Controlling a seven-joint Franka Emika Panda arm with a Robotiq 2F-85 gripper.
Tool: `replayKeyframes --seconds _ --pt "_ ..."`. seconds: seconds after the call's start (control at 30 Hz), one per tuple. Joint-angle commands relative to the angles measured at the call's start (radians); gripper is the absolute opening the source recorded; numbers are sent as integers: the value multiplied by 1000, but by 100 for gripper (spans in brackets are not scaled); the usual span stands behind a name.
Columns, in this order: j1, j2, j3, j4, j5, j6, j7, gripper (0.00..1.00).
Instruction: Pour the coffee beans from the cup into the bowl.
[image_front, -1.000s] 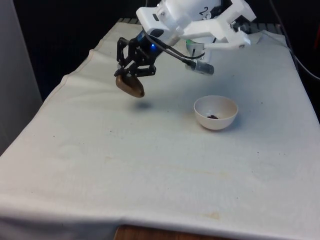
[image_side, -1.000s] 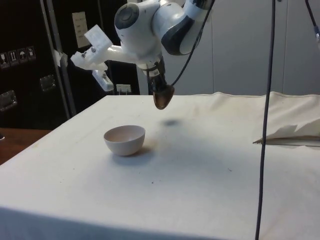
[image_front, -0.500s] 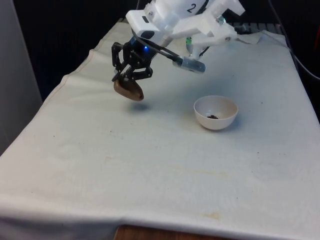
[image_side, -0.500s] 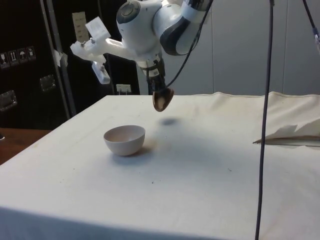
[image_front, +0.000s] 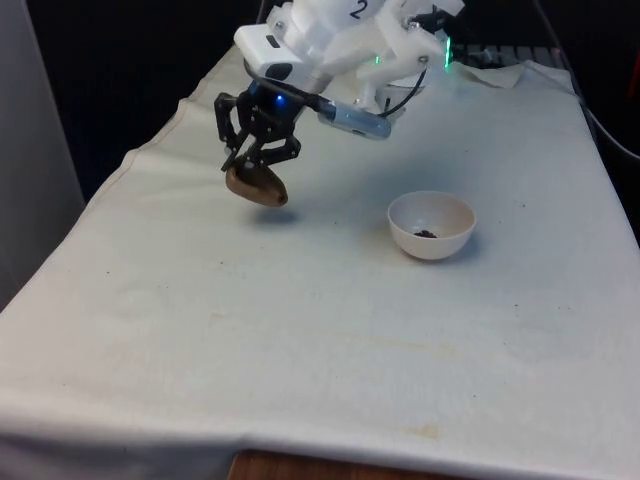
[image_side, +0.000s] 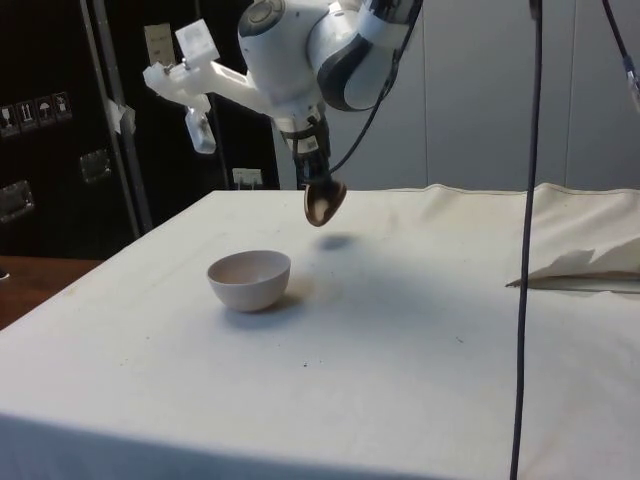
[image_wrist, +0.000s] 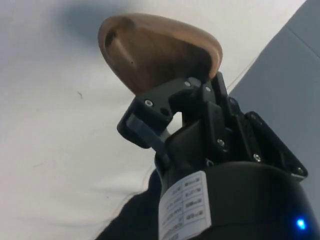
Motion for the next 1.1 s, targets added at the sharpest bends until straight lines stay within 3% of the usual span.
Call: replayKeyframes --seconds 0.0,0.17,0.2,0.23,0.5,0.53,0.57,0.6,0.8,0.83,0.87,1.07 --pt "-13 3 6 -4 23 23 -24 0" --pt "-14 8 -3 -5 62 48 -64 0" --pt "-2 7 -12 -1 47 32 -46 0" --pt "-15 9 -5 -5 71 54 -72 0" --pt "-18 16 -19 -6 161 94 -162 0" --pt "-5 15 -28 -1 141 75 -139 0" --pt "-18 16 -19 -6 161 94 -162 0" --pt "-20 18 -20 -7 180 101 -181 0" --pt "-23 23 -27 -7 251 122 -252 0" --pt "-9 23 -40 -1 242 107 -240 0" --pt "-23 24 -28 -7 261 124 -262 0" --pt "-25 28 -32 -8 325 141 -326 0"
